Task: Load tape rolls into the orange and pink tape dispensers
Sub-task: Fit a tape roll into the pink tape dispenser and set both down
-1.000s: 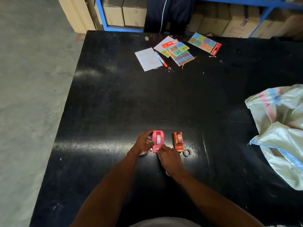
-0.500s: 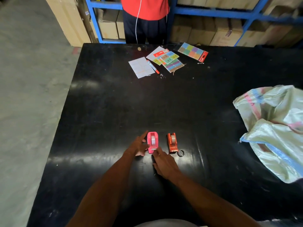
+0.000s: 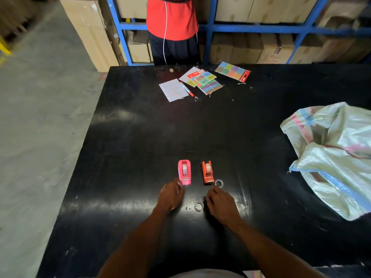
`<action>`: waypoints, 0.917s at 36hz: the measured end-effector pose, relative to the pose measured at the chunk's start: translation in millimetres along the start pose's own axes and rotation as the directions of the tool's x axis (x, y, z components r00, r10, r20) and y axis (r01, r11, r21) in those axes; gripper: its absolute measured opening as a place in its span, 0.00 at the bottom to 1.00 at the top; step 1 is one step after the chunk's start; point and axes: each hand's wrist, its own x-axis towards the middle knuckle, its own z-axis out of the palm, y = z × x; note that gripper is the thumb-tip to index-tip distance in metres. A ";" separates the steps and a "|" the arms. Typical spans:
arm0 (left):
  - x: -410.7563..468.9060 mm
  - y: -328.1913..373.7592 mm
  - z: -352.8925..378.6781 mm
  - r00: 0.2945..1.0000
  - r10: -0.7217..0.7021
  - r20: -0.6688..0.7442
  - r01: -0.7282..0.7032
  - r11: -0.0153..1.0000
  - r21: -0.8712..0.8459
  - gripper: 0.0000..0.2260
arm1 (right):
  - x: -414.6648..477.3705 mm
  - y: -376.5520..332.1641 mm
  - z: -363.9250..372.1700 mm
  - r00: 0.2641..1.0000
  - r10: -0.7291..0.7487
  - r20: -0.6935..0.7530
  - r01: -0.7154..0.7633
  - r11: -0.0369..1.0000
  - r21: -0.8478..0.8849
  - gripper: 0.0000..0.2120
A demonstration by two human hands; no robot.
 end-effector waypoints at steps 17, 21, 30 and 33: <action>-33.8 31.4 73.4 0.967 0.066 0.245 -0.089 0.992 0.084 0.27 | 31.5 60.3 -24.7 0.972 0.114 0.203 -0.129 0.990 0.063 0.26; -35.9 31.9 75.9 0.981 0.066 0.182 -0.082 0.994 0.078 0.20 | 39.3 63.3 -16.8 0.972 0.060 0.229 -0.081 0.993 0.083 0.25; -37.2 26.3 75.7 0.988 0.020 0.155 -0.027 0.999 0.043 0.18 | 43.0 63.7 -18.1 0.966 0.057 0.254 -0.071 0.996 0.046 0.16; -39.8 20.3 70.2 0.988 0.039 0.148 -0.046 0.998 0.045 0.17 | 34.2 58.5 -17.9 0.948 0.058 0.313 -0.078 0.995 0.055 0.14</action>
